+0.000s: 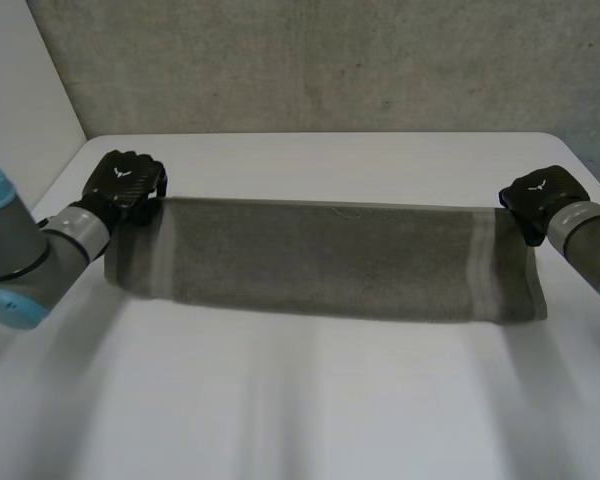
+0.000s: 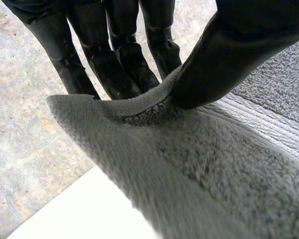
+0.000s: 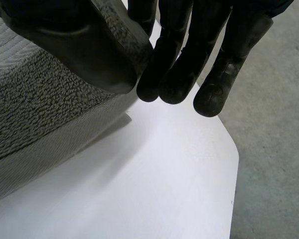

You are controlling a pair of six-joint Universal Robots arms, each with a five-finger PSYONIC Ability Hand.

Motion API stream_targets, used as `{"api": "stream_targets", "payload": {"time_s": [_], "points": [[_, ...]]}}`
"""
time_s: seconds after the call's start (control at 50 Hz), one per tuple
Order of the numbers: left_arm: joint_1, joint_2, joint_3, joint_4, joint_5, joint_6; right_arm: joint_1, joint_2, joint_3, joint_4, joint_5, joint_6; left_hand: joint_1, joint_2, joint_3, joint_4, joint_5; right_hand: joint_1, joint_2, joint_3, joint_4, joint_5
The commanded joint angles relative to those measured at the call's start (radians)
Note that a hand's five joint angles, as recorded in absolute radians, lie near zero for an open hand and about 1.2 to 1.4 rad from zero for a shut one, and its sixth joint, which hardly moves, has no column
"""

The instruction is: Fold the towel.

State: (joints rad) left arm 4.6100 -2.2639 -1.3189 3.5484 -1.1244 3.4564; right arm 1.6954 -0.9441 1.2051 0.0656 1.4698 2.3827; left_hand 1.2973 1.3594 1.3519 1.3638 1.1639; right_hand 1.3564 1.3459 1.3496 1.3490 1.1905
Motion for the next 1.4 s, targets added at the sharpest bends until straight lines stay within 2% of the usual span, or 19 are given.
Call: {"api": "stream_targets", "payload": {"time_s": [0.02,0.14,0.18,0.46,0.48,0.5,0.52,0.54,0.56,0.58,0.6,0.68,0.7,0.88,0.98,1.08,1.26,1.32,1.4], "points": [[-0.034,-0.146,0.201,-0.013,-0.051,0.001,0.023,0.091,-0.075,-0.075,0.030,0.073,0.099,0.037,0.044,0.032,0.058,0.040,0.050,0.047,0.047,0.031],[-0.045,-0.246,0.314,-0.014,-0.052,0.007,0.047,0.180,-0.162,-0.132,0.043,0.105,0.099,0.037,0.044,0.032,0.058,0.040,0.050,0.047,0.047,0.031],[-0.050,-0.261,0.331,-0.014,-0.052,0.007,0.066,0.246,-0.234,-0.138,0.075,0.105,0.099,0.037,0.044,0.032,0.058,0.040,0.050,0.047,0.047,0.031],[-0.071,-0.352,0.428,-0.013,-0.055,0.009,0.070,0.376,-0.386,-0.136,0.139,0.098,0.055,-0.007,0.001,-0.011,0.014,0.040,0.050,0.047,0.047,0.031],[-0.071,-0.356,0.437,-0.014,-0.055,0.009,0.070,0.377,-0.386,-0.136,0.139,0.098,-0.110,-0.172,-0.165,-0.177,-0.151,0.040,0.050,0.047,0.047,0.031],[-0.071,-0.356,0.437,-0.014,-0.055,0.009,0.070,0.384,-0.398,-0.135,0.153,0.096,-0.112,-0.174,-0.167,-0.179,-0.153,0.040,0.050,0.047,0.047,0.031],[-0.071,-0.356,0.441,-0.016,-0.052,0.009,0.070,0.384,-0.398,-0.135,0.153,0.096,-0.353,-0.415,-0.408,-0.420,-0.394,0.040,0.050,0.047,0.047,0.031],[-0.071,-0.355,0.441,-0.020,-0.055,0.009,0.073,0.393,-0.409,-0.132,0.165,0.096,-0.702,-0.764,-0.756,-0.768,-0.743,-0.090,-0.079,-0.083,-0.082,-0.098],[-0.071,-0.355,0.441,-0.020,-0.055,0.009,0.075,0.398,-0.421,-0.129,0.175,0.099,-0.705,-0.767,-0.760,-0.772,-0.746,-0.661,-0.650,-0.654,-0.653,-0.669],[-0.071,-0.350,0.441,-0.031,-0.057,0.009,0.075,0.398,-0.421,-0.128,0.175,0.099,-0.993,-1.055,-1.047,-1.059,-1.034,-0.667,-0.656,-0.660,-0.659,-0.675],[-0.073,-0.344,0.441,-0.046,-0.064,0.009,0.078,0.400,-0.424,-0.127,0.182,0.101,-1.118,-1.180,-1.172,-1.184,-1.159,-0.873,-0.862,-0.866,-0.866,-0.882],[-0.077,-0.324,0.441,-0.075,-0.092,0.009,0.086,0.390,-0.430,-0.125,0.196,0.107,-1.116,-1.178,-1.171,-1.183,-1.157,-1.034,-1.023,-1.027,-1.026,-1.042],[-0.082,-0.306,0.438,-0.088,-0.107,0.009,0.087,0.378,-0.430,-0.122,0.198,0.113,-1.116,-1.178,-1.171,-1.183,-1.157,-1.182,-1.171,-1.175,-1.174,-1.190],[-0.079,-0.180,0.374,-0.144,-0.189,0.001,0.092,0.142,-0.345,-0.105,0.188,0.254,-1.116,-1.178,-1.171,-1.183,-1.157,-1.182,-1.171,-1.175,-1.174,-1.190],[-0.066,0.016,0.196,-0.155,-0.213,0.001,0.092,0.008,-0.251,-0.055,0.179,0.260,-1.104,-1.166,-1.159,-1.171,-1.145,-1.182,-1.171,-1.175,-1.174,-1.190],[-0.063,0.133,0.077,-0.148,-0.216,-0.002,0.090,-0.119,-0.089,0.089,0.101,0.248,-1.104,-1.166,-1.159,-1.171,-1.145,-1.182,-1.171,-1.175,-1.174,-1.190],[-0.074,0.244,-0.097,-0.144,-0.261,-0.009,0.078,-0.165,0.099,0.178,0.058,0.243,-1.104,-1.166,-1.159,-1.171,-1.145,-1.182,-1.171,-1.175,-1.174,-1.190],[-0.080,0.244,-0.120,-0.143,-0.278,-0.016,0.073,-0.162,0.160,0.157,0.046,0.242,-1.104,-1.166,-1.159,-1.171,-1.145,-1.182,-1.171,-1.175,-1.174,-1.190],[-0.092,0.245,-0.172,-0.143,-0.324,-0.086,0.026,-0.130,0.240,0.064,0.012,0.242,-1.104,-1.166,-1.159,-1.171,-1.145,-1.087,-1.076,-1.080,-1.079,-1.095]]}}
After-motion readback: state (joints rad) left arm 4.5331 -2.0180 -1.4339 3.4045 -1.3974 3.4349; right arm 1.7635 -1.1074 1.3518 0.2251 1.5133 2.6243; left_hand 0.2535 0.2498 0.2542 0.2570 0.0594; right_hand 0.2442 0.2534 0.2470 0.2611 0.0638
